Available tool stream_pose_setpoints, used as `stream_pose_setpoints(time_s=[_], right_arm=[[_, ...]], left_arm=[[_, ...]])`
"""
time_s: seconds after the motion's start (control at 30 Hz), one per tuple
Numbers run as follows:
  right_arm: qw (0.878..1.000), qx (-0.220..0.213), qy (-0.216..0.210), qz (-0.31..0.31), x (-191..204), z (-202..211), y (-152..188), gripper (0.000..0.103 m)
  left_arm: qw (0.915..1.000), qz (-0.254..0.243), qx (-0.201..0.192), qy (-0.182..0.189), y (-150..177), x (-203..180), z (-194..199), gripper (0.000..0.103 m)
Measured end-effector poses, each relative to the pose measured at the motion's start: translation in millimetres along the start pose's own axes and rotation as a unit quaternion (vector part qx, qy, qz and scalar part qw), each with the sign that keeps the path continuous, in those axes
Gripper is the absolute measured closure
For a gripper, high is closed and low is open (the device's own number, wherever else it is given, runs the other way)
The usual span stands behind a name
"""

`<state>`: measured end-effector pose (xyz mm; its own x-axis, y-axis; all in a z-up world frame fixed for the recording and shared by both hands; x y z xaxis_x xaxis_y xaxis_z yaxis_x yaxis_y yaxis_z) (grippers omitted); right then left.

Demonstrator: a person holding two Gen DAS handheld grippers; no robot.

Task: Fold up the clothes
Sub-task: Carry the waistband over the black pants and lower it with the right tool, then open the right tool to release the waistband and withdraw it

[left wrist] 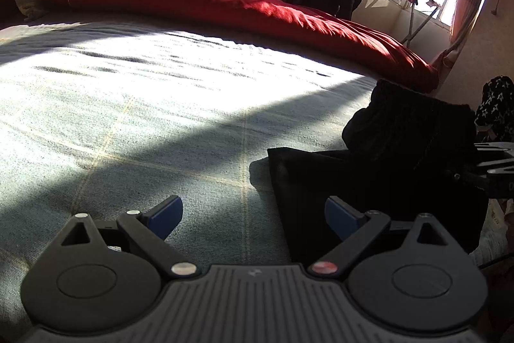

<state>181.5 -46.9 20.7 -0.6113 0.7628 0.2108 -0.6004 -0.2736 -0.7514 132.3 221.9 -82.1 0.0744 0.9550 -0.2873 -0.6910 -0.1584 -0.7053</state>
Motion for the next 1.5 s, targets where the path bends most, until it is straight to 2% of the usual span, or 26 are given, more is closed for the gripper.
stream_pose_setpoints(time_s=[0.23,0.37,0.5,0.6,0.7,0.77,0.87,0.97,1.0,1.03,1.17,1.3,1.4,1.5], right_arm=[[0.991,0.05,0.06,0.111,30,-41,17,0.067],[0.976,0.073,0.098,0.182,48,-55,35,0.067],[0.955,0.086,0.122,0.256,65,-61,48,0.067],[0.944,0.101,0.123,0.289,73,-62,54,0.061],[0.954,0.11,0.088,0.265,72,-57,52,0.052],[0.965,0.109,0.051,0.232,66,-47,46,0.048],[0.982,0.102,-0.024,0.155,47,-26,34,0.041],[0.989,0.08,-0.091,0.08,27,-2,23,0.04],[0.991,0.069,-0.095,0.066,21,7,22,0.04],[0.992,0.058,-0.094,0.053,14,16,21,0.04],[0.999,0.033,-0.038,0.01,-21,32,23,0.04],[0.998,0.03,0.041,-0.026,-57,42,37,0.04],[0.995,0.034,0.073,-0.062,-85,42,53,0.04],[0.989,0.059,0.089,-0.103,-103,39,80,0.04]], left_arm=[[0.9999,0.011,0.0,-0.008,5,7,3,0.008],[0.9998,0.016,0.0,-0.01,6,10,5,0.008],[0.9998,0.018,-0.002,-0.005,5,10,6,0.008],[0.9998,0.02,-0.003,-0.002,5,10,6,0.008],[0.9997,0.022,-0.004,0.001,4,9,7,0.008],[0.9997,0.023,-0.005,0.003,4,9,7,0.008],[0.9996,0.023,-0.01,0.01,0,5,8,0.008],[0.9997,0.011,-0.014,0.016,-8,-5,8,0.008],[0.9997,0.004,-0.015,0.019,-10,-10,7,0.008],[0.9996,-0.003,-0.016,0.024,-14,-16,6,0.008],[0.9968,-0.037,-0.019,0.069,-28,-48,-5,0.008],[0.9865,-0.091,-0.01,0.135,-38,-96,-31,0.008],[0.9798,-0.115,0.019,0.163,-31,-121,-54,0.008],[0.9767,-0.121,0.065,0.165,-7,-123,-71,0.008]])
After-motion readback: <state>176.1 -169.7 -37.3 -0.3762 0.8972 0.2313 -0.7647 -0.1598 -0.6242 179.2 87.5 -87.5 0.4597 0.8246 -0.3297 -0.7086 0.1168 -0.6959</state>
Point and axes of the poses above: each gripper's, at about its wrist camera, not at the fingertips, and z roughly against the way its jaws point, x to its left, y to its underside, the point moved 3 cm from there along -z, roughly the way its jaws point, and after that the axes turned 1 degree about z, right-handed, at the moved point
